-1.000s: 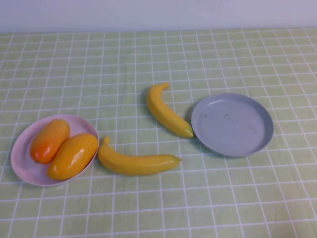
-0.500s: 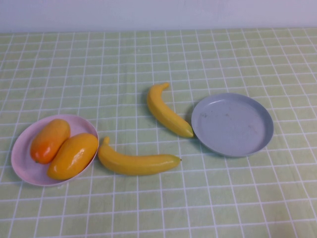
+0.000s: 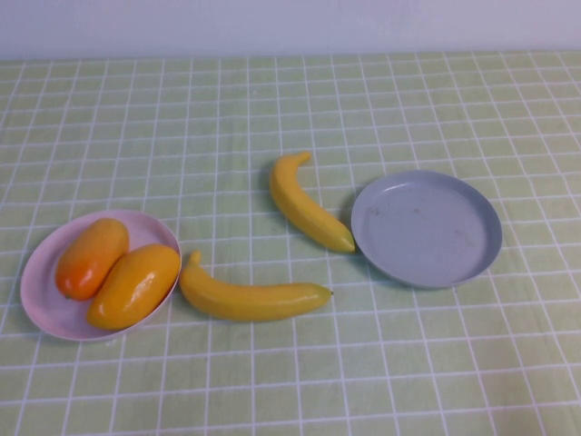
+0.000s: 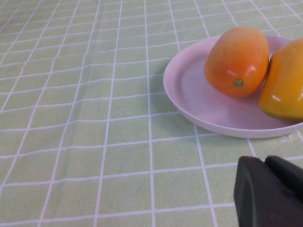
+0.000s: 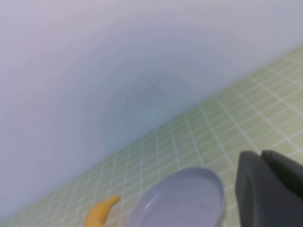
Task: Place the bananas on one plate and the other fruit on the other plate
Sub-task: Put another type of fruit in the right plate
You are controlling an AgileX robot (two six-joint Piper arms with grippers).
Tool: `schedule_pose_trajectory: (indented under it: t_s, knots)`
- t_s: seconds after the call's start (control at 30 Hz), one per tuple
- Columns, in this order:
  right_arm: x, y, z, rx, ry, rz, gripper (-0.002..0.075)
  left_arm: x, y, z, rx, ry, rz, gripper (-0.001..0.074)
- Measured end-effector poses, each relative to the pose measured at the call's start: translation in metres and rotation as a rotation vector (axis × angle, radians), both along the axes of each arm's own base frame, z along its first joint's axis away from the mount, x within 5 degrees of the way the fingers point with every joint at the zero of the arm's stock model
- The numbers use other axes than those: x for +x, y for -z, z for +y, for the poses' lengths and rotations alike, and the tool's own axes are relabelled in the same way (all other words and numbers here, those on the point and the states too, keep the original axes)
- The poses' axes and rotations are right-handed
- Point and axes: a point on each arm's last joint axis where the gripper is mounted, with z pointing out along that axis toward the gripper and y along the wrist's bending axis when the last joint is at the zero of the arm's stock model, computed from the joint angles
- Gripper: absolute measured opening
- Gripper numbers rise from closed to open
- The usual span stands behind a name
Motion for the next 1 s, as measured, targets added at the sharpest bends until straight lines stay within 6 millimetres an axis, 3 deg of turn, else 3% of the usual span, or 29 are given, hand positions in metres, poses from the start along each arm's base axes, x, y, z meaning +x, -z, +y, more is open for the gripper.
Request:
schedule_pose_trajectory:
  t_s: [0.2,0.43,0.6,0.73,0.83,1.0]
  knots:
    - [0.009,-0.028,0.017,-0.002,-0.182,0.196,-0.0017,0.0,0.0,0.0,0.002,0.001,0.0,0.0]
    - [0.051,-0.082,0.04,-0.217,-0.457,0.519,-0.0017,0.0,0.0,0.0,0.002,0.001,0.0,0.0]
    - [0.109,-0.099,0.046,-0.339,-0.581,0.757,-0.0017,0.0,0.0,0.0,0.002,0.001,0.0,0.0]
    - [0.155,-0.105,0.055,-0.401,-0.634,0.821,-0.0017,0.0,0.0,0.0,0.002,0.001,0.0,0.0]
    - [0.184,-0.104,0.073,-0.475,-0.689,0.831,-0.0017,0.0,0.0,0.0,0.002,0.001,0.0,0.0]
    - [0.227,-0.094,0.126,-0.666,-0.817,0.828,-0.0017,0.0,0.0,0.0,0.002,0.001,0.0,0.0]
